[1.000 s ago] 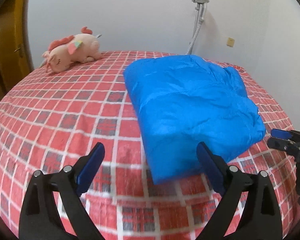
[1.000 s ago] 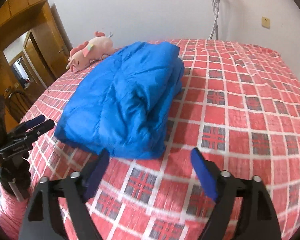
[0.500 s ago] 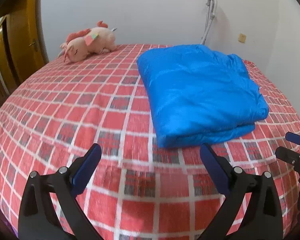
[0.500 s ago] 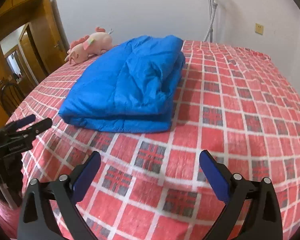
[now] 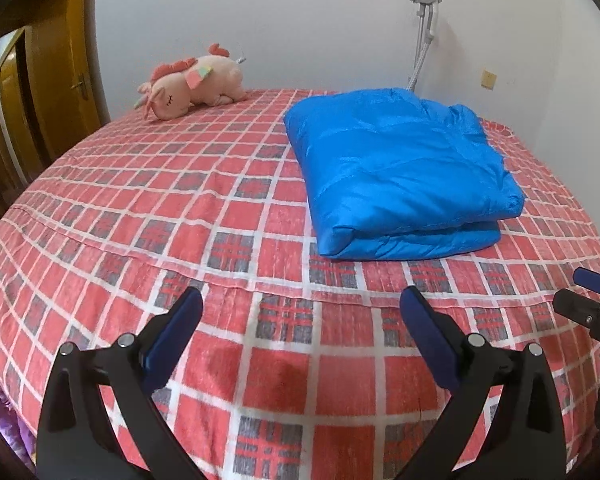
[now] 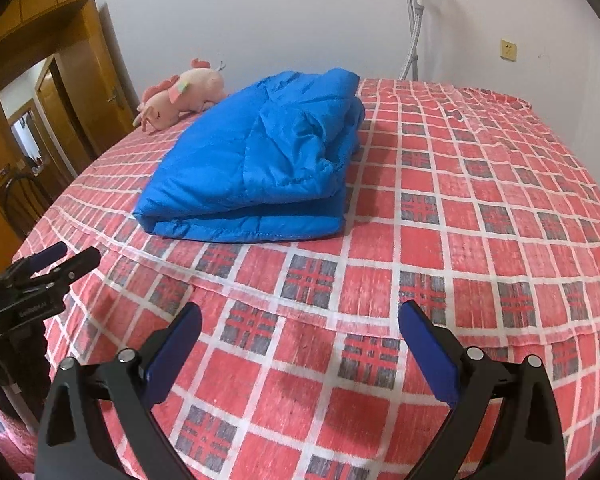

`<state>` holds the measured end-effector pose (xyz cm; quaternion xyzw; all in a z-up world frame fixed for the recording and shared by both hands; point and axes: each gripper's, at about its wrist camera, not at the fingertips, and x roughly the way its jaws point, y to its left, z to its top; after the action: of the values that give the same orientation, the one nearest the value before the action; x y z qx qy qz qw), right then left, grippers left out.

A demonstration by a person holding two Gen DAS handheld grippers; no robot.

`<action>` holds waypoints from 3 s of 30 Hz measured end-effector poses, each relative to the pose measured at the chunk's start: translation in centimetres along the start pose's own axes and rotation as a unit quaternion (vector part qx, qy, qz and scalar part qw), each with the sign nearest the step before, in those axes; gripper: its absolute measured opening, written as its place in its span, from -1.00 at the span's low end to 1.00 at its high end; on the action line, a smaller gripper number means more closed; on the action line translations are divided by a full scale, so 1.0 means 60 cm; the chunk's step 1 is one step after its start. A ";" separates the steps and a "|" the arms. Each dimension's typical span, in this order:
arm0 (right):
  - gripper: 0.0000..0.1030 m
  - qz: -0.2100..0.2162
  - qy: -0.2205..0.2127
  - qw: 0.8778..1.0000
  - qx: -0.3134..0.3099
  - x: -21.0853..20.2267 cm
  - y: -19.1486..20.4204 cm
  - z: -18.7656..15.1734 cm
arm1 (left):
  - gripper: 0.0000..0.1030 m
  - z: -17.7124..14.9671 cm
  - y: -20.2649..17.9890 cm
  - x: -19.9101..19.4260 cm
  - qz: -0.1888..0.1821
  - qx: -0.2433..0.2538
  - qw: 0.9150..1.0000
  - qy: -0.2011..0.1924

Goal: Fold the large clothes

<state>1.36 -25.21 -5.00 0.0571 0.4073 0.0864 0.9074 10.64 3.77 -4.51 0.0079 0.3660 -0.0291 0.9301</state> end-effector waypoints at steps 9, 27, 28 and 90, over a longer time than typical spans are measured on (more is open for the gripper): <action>0.92 -0.001 -0.013 1.000 0.002 -0.030 0.007 -0.007 | 0.90 -0.005 -0.004 -0.051 -0.002 0.006 1.000 -0.028; 0.92 -0.003 -0.045 0.999 -0.017 -0.091 0.028 -0.017 | 0.90 -0.012 -0.007 -0.114 0.002 0.010 0.998 -0.059; 0.92 -0.003 -0.046 0.999 -0.018 -0.092 0.029 -0.018 | 0.90 -0.013 -0.008 -0.115 0.003 0.010 0.998 -0.059; 0.92 0.008 -0.053 0.998 -0.026 -0.104 0.044 -0.031 | 0.90 -0.020 -0.010 -0.124 -0.004 0.022 0.998 -0.054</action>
<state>-4.41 -23.82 -1.18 0.0414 0.3561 0.1014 0.9280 4.36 3.58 -0.35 0.0252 0.3143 -0.0413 0.9481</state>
